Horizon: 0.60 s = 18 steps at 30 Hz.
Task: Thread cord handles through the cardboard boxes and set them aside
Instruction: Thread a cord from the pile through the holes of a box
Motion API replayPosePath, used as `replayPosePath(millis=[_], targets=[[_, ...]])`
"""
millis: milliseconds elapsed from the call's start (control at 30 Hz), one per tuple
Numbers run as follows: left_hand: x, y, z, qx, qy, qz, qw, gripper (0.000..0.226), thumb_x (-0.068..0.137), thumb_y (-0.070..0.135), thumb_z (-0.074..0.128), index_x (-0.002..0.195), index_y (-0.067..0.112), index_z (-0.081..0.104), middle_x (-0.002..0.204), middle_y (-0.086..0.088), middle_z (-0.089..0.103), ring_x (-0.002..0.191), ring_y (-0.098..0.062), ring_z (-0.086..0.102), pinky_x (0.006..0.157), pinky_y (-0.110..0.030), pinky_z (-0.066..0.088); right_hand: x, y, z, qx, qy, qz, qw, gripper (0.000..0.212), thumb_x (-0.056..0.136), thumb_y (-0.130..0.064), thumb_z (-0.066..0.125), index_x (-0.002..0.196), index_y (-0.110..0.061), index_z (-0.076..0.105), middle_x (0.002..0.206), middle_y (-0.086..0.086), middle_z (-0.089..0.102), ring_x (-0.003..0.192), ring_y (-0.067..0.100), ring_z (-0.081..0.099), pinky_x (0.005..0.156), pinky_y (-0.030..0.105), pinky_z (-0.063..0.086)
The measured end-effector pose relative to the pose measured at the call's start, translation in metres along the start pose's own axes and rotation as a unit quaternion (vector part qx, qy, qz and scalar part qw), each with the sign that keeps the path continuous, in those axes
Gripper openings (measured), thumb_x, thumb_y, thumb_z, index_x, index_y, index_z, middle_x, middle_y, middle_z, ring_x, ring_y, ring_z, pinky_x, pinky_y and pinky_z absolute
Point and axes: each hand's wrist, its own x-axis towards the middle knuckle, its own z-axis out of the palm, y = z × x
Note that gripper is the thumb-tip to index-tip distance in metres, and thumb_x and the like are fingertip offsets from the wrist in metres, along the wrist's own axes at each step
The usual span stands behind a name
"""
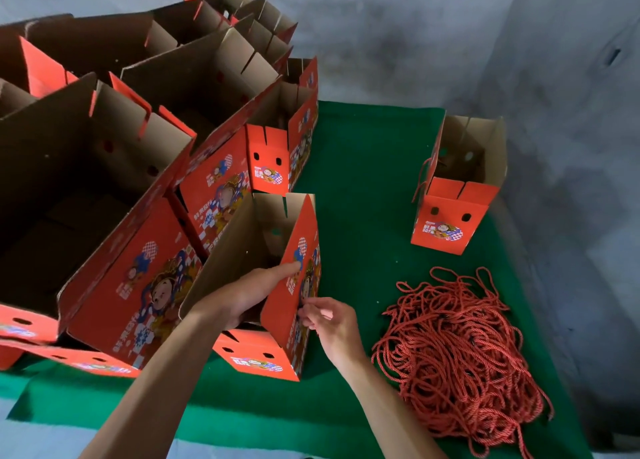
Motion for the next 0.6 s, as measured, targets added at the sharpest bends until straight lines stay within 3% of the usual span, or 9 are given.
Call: replayPosePath(millis=[100, 167, 267, 333, 433, 533, 600], targets=[[0.005, 0.000, 0.005, -0.045, -0.036, -0.019, 0.998, 0.082, 0.081, 0.090, 0.043, 0.123, 0.024, 0.067, 0.115, -0.007, 0.076, 0.105, -0.025, 0.075, 0.081, -0.036, 0.060, -0.001, 0.002, -0.001, -0.009, 0.020, 0.005, 1.000, 0.013, 0.094, 0.002, 0.068, 0.087, 0.010, 0.074, 0.087, 0.016, 0.074, 0.076, 0.019, 0.069, 0.071, 0.025, 0.055], [0.009, 0.000, 0.008, -0.027, -0.028, -0.022, 0.999, 0.069, 0.096, 0.075, 0.038, 0.115, 0.017, 0.072, 0.106, -0.012, 0.078, 0.095, -0.023, 0.077, 0.076, -0.036, 0.063, -0.003, 0.000, -0.002, -0.013, 0.032, -0.003, 0.999, 0.015, 0.094, 0.001, 0.069, 0.085, 0.012, 0.074, 0.086, 0.014, 0.075, 0.072, 0.010, 0.071, 0.067, 0.021, 0.054], [0.019, -0.003, 0.011, 0.104, -0.006, 0.003, 0.995, 0.032, 0.104, 0.035, 0.053, 0.105, 0.012, 0.075, 0.105, -0.021, 0.076, 0.096, -0.032, 0.076, 0.094, -0.050, 0.059, -0.008, -0.003, 0.002, -0.075, 0.029, -0.002, 0.997, 0.018, 0.099, -0.011, 0.066, 0.091, 0.002, 0.077, 0.092, 0.009, 0.077, 0.074, 0.006, 0.073, 0.066, 0.018, 0.054], [0.024, -0.006, 0.014, 0.170, 0.006, 0.001, 0.985, 0.026, 0.103, 0.030, 0.057, 0.112, 0.008, 0.069, 0.110, -0.025, 0.074, 0.106, -0.044, 0.071, 0.096, -0.054, 0.055, -0.011, -0.002, 0.006, -0.155, 0.012, -0.003, 0.988, 0.023, 0.103, -0.023, 0.061, 0.102, -0.006, 0.077, 0.103, 0.002, 0.076, 0.084, 0.004, 0.072, 0.069, 0.014, 0.054], [0.030, -0.007, 0.018, 0.191, 0.019, -0.005, 0.981, 0.026, 0.103, 0.030, 0.059, 0.121, 0.011, 0.062, 0.115, -0.021, 0.071, 0.105, -0.041, 0.071, 0.096, -0.055, 0.057, -0.008, -0.006, 0.000, -0.238, -0.016, -0.008, 0.971, 0.023, 0.105, -0.028, 0.058, 0.107, -0.015, 0.076, 0.110, -0.005, 0.074, 0.092, -0.001, 0.069, 0.073, 0.009, 0.052], [0.036, -0.009, 0.015, 0.237, 0.013, -0.003, 0.971, 0.028, 0.101, 0.032, 0.062, 0.123, 0.015, 0.063, 0.114, -0.011, 0.071, 0.102, -0.027, 0.071, 0.096, -0.045, 0.059, 0.000, -0.011, -0.017, -0.280, -0.030, -0.032, 0.959, 0.026, 0.104, -0.036, 0.059, 0.116, -0.018, 0.073, 0.114, -0.008, 0.073, 0.098, -0.002, 0.068, 0.088, 0.019, 0.054], [0.038, -0.010, 0.012, 0.250, 0.011, -0.003, 0.968, 0.028, 0.100, 0.032, 0.064, 0.122, 0.016, 0.065, 0.111, -0.007, 0.073, 0.099, -0.022, 0.073, 0.095, -0.041, 0.059, 0.012, -0.007, -0.036, -0.349, 0.060, -0.052, 0.934, 0.031, 0.107, -0.035, 0.053, 0.130, -0.018, 0.064, 0.128, -0.005, 0.066, 0.110, 0.005, 0.064, 0.099, 0.029, 0.053]])
